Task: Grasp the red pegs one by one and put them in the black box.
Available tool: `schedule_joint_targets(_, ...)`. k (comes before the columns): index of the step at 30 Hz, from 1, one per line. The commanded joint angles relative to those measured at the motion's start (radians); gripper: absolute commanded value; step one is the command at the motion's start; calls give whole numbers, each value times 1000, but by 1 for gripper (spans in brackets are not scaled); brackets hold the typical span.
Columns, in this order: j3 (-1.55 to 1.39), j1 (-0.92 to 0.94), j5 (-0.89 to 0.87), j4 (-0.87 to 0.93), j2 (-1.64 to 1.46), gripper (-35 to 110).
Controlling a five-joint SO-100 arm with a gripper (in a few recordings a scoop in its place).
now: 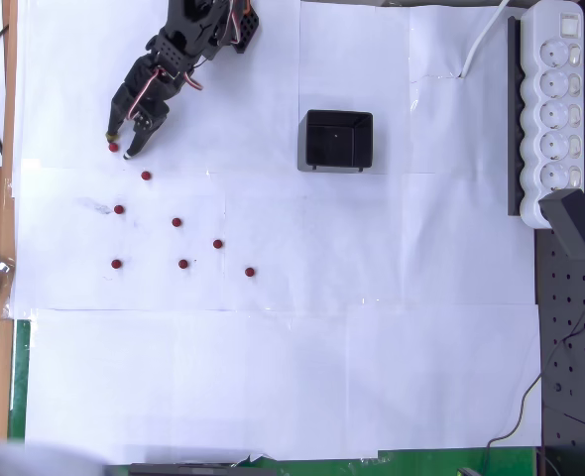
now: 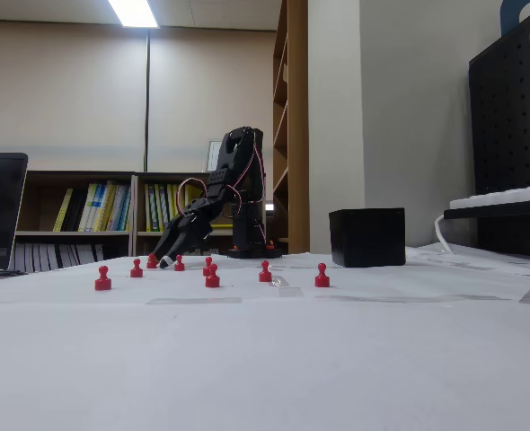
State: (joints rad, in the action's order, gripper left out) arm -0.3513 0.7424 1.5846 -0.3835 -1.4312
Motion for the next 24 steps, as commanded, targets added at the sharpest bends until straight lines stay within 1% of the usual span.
schedule_joint_targets(1,-44,12,6,-17,-23,14)
schedule_joint_targets(10,-51,14,2,-35,-38,6)
schedule_joint_targets(24,-89,15,21,-35,-61,5)
